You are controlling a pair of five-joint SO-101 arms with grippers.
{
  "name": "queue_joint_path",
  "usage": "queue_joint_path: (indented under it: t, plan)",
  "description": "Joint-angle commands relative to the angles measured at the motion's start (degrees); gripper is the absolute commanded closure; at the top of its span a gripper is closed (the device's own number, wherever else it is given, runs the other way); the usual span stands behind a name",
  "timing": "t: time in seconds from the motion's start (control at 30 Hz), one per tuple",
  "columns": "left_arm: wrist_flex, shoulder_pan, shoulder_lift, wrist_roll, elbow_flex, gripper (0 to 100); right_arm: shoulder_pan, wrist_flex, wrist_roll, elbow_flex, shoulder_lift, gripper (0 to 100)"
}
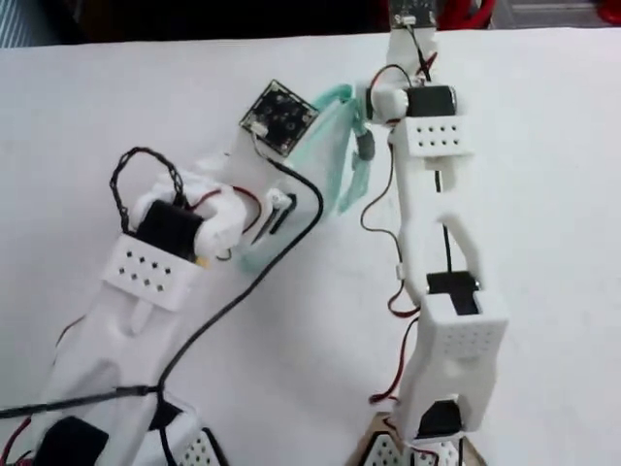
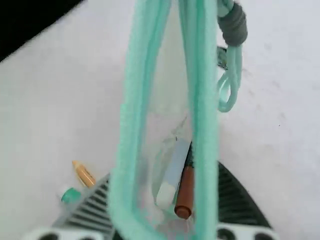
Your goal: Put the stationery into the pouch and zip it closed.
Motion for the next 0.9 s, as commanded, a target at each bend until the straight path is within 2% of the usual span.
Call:
queue_joint_path:
  t: [0.0,0.2,0.43,0.57,0.73,0.87]
  plan:
    - [-3.8,-0.2,-0.7,0.8,-0.7,78,-2.0,2.9,0.2,-2.5,-4.4,98.1]
    - [-5.6,0.3,-0.6,0.8,-5.5,76,-4.6,9.1,5.1,-2.4,-7.4,98.1]
    - [-5.7,2.9,0.0,-4.6,-9.1,76,-4.9,14.1,5.4,-2.4,-11.9,98.1]
    - [-10.0,6.2,1.9,-4.8,-7.4,77,-6.3,17.2,5.4,-2.3,-14.0,98.1]
    - [-12.6,6.5,7.1,-4.7,-7.6,77,-4.6,21.1,5.6,-2.3,-16.2,98.1]
    - [-12.7,6.5,7.6,-4.8,-7.6,85,-1.3,22.2,5.7,-2.3,-17.3,98.1]
